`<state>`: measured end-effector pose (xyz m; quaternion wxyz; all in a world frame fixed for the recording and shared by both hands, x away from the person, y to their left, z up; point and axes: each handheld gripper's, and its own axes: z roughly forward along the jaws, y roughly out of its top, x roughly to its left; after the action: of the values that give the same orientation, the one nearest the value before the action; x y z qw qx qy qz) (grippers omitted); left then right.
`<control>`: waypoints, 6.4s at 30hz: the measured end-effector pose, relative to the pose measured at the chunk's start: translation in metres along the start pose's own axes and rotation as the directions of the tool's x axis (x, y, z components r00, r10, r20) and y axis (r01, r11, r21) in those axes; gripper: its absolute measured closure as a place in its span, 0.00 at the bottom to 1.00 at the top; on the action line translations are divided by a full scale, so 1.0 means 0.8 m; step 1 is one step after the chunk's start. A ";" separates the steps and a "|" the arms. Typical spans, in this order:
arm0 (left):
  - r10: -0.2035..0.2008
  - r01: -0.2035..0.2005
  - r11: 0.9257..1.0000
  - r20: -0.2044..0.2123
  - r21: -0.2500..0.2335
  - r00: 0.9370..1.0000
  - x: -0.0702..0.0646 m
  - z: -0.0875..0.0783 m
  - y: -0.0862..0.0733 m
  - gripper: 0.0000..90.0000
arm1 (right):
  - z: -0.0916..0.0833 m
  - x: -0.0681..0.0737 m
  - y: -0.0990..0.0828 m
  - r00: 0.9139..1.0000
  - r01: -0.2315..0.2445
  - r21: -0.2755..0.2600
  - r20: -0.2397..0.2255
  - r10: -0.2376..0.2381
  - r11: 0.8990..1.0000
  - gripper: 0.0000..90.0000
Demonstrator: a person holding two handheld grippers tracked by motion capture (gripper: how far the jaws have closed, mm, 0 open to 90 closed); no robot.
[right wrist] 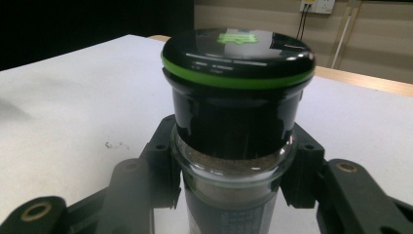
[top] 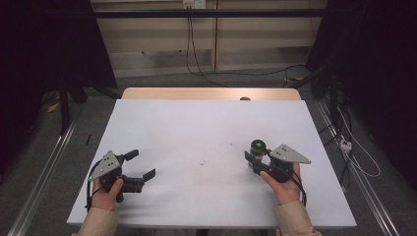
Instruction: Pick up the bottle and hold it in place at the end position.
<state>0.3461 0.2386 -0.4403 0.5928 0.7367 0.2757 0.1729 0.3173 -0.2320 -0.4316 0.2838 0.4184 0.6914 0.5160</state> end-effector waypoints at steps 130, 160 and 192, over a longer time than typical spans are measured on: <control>-0.003 0.003 1.000 0.002 0.002 1.000 0.001 0.001 -0.004 0.03 | 0.174 0.042 0.038 0.986 0.039 -0.001 -0.159 -0.039 0.999 0.56; 0.005 -0.005 1.000 0.007 0.002 1.000 0.003 0.000 -0.003 0.03 | 0.201 0.045 0.030 0.986 0.076 0.033 -0.151 -0.070 0.997 0.56; -0.039 0.039 0.999 0.022 -0.031 0.999 -0.002 0.008 0.004 0.03 | 0.201 0.046 0.022 0.984 0.102 0.064 -0.154 -0.091 0.993 0.59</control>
<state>0.3488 0.2322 -0.4387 0.6105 0.7235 0.2808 0.1578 0.4371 -0.1213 -0.4624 0.2406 0.3541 0.7483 0.5067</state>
